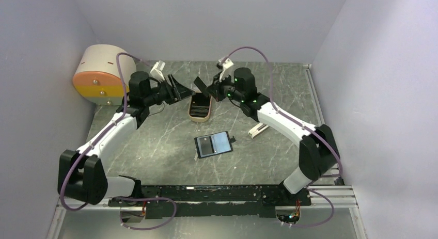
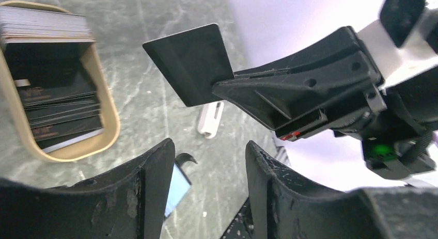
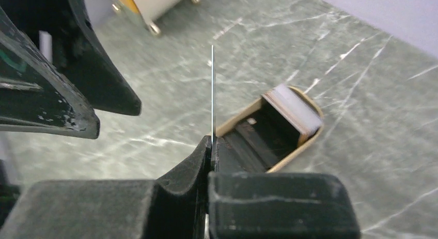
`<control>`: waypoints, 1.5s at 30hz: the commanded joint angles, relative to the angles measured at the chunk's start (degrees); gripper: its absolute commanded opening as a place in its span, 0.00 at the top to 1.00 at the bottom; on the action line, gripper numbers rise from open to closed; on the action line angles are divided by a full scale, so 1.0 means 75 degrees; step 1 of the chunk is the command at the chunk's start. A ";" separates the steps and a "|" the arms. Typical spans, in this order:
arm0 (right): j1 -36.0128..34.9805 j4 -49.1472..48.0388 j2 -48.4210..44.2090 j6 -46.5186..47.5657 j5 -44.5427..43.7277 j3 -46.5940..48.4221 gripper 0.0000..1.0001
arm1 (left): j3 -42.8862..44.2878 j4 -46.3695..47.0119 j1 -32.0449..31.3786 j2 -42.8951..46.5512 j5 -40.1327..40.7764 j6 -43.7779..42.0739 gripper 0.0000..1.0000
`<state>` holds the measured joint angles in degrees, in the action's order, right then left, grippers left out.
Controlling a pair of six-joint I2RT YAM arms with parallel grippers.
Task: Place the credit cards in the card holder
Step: Pick up the credit card from the storage box.
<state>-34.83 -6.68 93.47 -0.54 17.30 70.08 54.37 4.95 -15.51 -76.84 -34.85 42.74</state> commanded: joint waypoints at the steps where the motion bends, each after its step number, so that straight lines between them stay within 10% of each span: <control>1: 0.0088 -0.1413 -0.0895 -0.3513 0.0063 -0.0946 1.00 | -0.0608 0.1540 0.0052 0.0628 -0.0629 0.1039 0.41; 11: 0.0199 -0.5480 -0.1634 -0.7967 0.0818 -0.3165 1.00 | -0.1725 0.4396 0.0058 0.1160 -0.0812 0.2914 0.36; 24: 0.0197 -0.7386 -0.1169 -0.9400 0.1096 -0.3791 1.00 | -0.1980 0.4617 0.0040 0.1078 -0.0626 0.3302 0.34; 39: 0.0182 -0.7494 -0.0646 -0.9575 0.1316 -0.3972 0.96 | -0.1869 0.5462 -0.0291 0.0304 -0.0946 0.3545 0.81; 45: 0.0185 -0.5755 -0.1140 -0.8425 0.1601 -0.3803 0.66 | -0.1828 0.5008 -0.0305 0.0207 -0.1021 0.3418 0.91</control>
<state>-33.69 -59.55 88.05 -70.78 27.49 40.75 39.57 42.39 -17.37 -75.31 -40.62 69.84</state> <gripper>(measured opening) 0.257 0.095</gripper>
